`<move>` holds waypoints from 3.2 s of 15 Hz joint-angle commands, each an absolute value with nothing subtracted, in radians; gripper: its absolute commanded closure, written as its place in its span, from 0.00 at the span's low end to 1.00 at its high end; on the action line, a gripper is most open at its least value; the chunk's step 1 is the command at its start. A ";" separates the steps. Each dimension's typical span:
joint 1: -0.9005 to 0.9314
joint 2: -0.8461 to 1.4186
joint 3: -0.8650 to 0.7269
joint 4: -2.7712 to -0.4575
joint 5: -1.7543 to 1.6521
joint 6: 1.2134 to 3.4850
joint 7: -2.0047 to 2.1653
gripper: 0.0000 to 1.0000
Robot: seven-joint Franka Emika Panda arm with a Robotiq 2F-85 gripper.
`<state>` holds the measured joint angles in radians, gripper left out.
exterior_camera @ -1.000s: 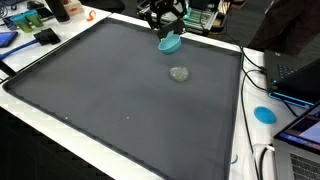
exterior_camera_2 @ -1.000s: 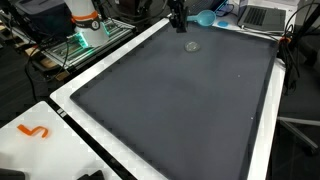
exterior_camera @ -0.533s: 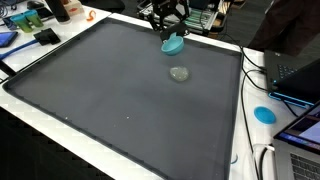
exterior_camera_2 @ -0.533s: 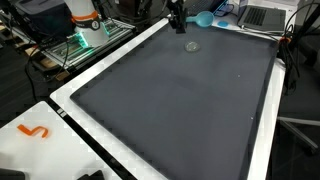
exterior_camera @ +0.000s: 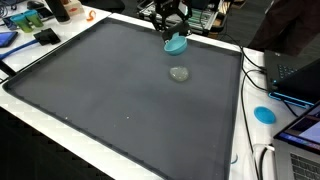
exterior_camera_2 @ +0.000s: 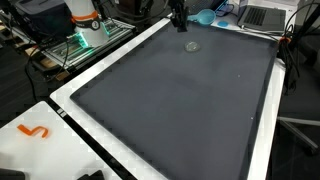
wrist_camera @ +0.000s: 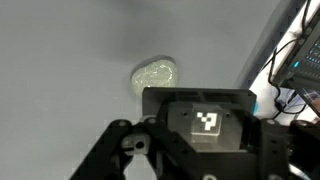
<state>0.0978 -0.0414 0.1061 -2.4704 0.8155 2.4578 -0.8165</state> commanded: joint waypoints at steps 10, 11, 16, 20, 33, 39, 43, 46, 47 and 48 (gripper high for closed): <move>0.128 -0.122 0.112 -2.487 0.667 2.481 -0.718 0.69; 0.129 -0.128 0.113 -2.483 0.636 2.475 -0.695 0.69; 0.140 -0.156 0.113 -2.457 0.476 2.434 -0.566 0.69; 0.151 -0.182 0.116 -2.424 0.338 2.368 -0.447 0.69; 0.188 -0.187 0.175 -2.165 0.008 1.992 -0.307 0.69; 0.201 -0.173 0.196 -2.078 -0.060 1.885 -0.307 0.69; 0.205 -0.167 0.205 -2.040 -0.089 1.845 -0.303 0.69; 0.205 -0.175 0.196 -2.057 -0.063 1.875 -0.329 0.44; 0.205 -0.174 0.196 -2.054 -0.063 1.874 -0.329 0.44; 0.205 -0.174 0.196 -2.053 -0.064 1.874 -0.329 0.44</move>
<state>0.1975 -0.1747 0.2028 -2.0555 -0.0621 1.8760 -0.3309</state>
